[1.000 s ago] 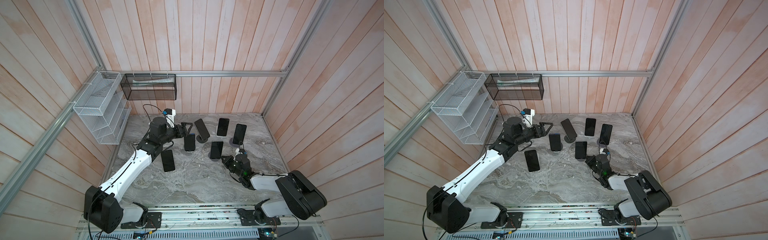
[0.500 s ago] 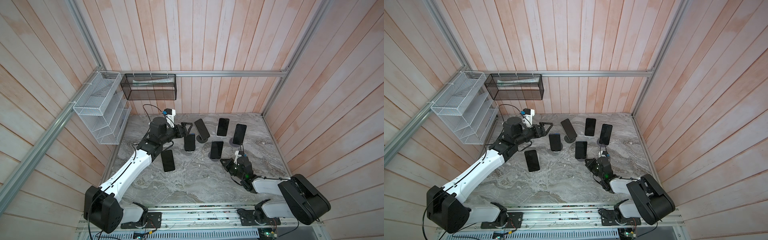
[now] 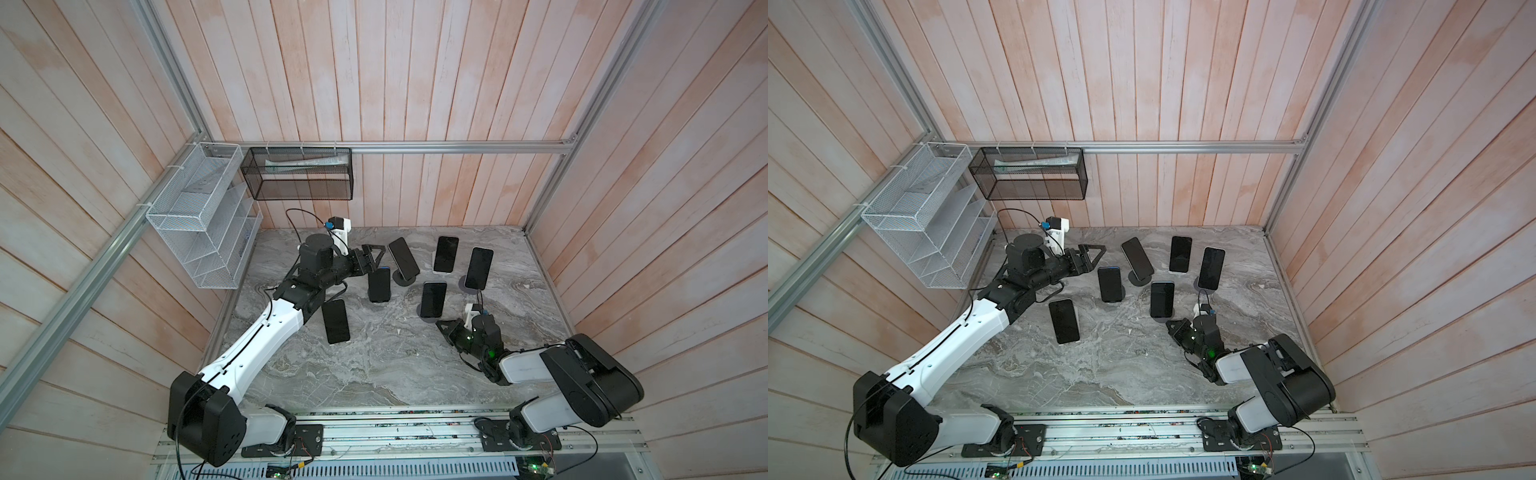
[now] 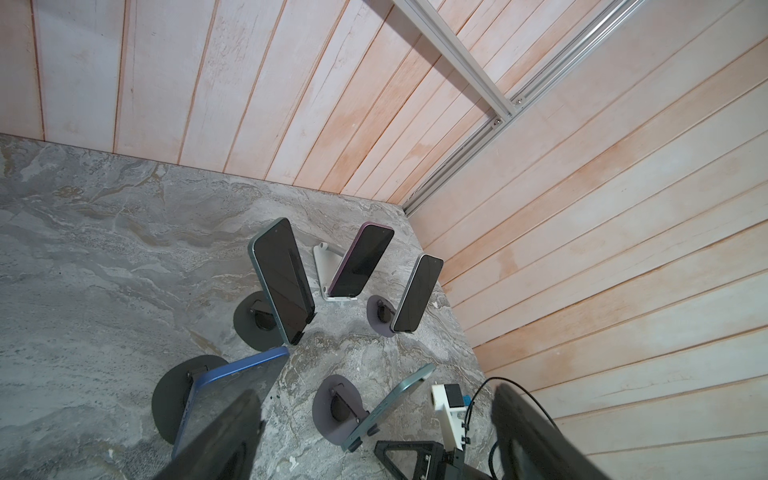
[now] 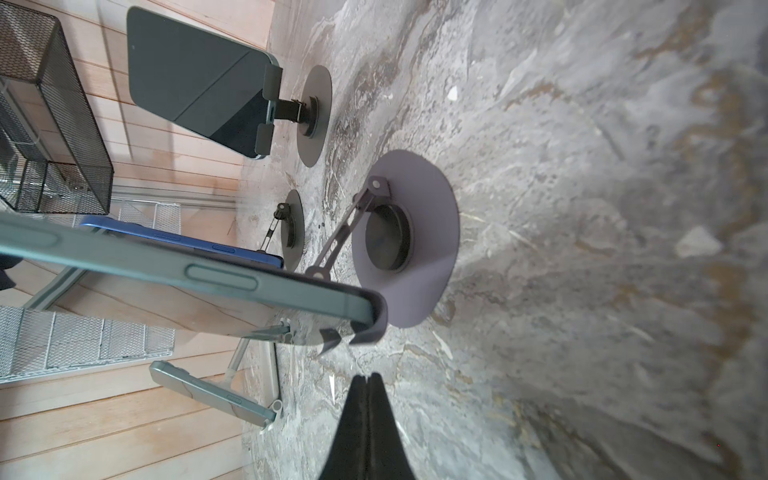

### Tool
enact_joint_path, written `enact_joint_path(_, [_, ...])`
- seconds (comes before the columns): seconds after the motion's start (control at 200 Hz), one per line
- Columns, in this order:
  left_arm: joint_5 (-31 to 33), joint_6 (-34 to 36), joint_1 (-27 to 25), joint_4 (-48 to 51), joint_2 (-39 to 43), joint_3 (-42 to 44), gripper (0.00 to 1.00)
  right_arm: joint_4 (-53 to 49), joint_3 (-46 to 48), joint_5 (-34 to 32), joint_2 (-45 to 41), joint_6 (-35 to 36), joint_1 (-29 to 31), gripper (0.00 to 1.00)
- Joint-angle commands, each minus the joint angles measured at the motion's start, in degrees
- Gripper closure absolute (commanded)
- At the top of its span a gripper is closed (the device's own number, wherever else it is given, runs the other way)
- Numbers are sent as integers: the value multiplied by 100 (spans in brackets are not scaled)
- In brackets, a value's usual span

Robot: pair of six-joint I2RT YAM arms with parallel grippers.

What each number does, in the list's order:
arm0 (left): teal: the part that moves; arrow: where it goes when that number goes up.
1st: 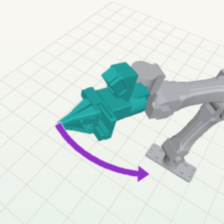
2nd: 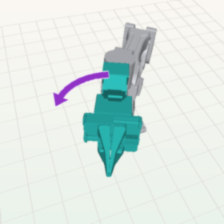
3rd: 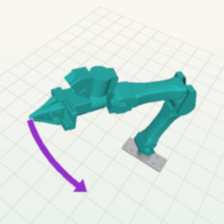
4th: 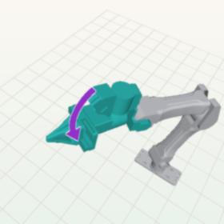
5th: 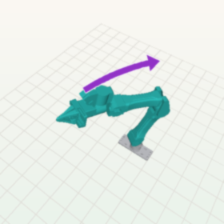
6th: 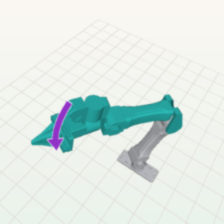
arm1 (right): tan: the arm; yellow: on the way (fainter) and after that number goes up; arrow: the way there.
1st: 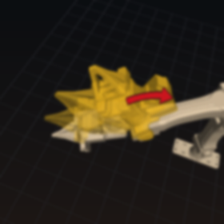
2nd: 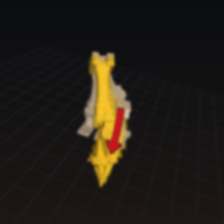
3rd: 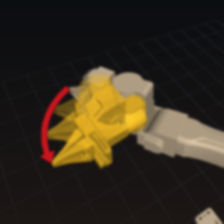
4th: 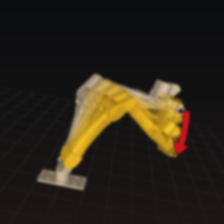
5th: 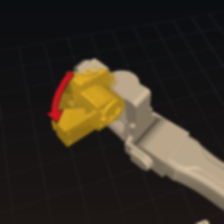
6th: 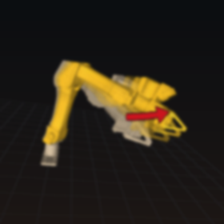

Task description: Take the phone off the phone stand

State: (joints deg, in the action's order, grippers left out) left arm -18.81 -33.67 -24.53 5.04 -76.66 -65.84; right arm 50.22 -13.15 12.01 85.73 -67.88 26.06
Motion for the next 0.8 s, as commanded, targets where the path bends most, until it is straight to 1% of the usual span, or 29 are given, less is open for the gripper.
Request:
enact_joint_path(0.0, [46, 61, -15, -101, 64, 52, 11, -32, -171, 58, 104, 105, -83, 100])
enact_joint_path(0.125, [111, 118, -50, -80, 73, 39, 11, -152, -264, 136, 236, 225, -140, 100])
enact_joint_path(0.31, [105, 117, -69, -75, 31, 38, 12, -57, -241, 146, 304, 263, -336, 100])
enact_joint_path(0.555, [26, 124, -69, -99, 30, 40, 11, -411, -509, 292, 242, 697, -554, 100])
enact_joint_path(0.69, [75, 141, -69, -82, 12, 41, 11, -451, -481, 328, 229, 754, -693, 100])
enact_joint_path(0.745, [77, 141, -69, -75, 19, 28, 11, -588, -460, 307, 166, 807, -720, 100])
enact_joint_path(0.795, [65, 136, -77, -73, 26, 34, 11, -957, -506, 238, 71, 917, -727, 100])
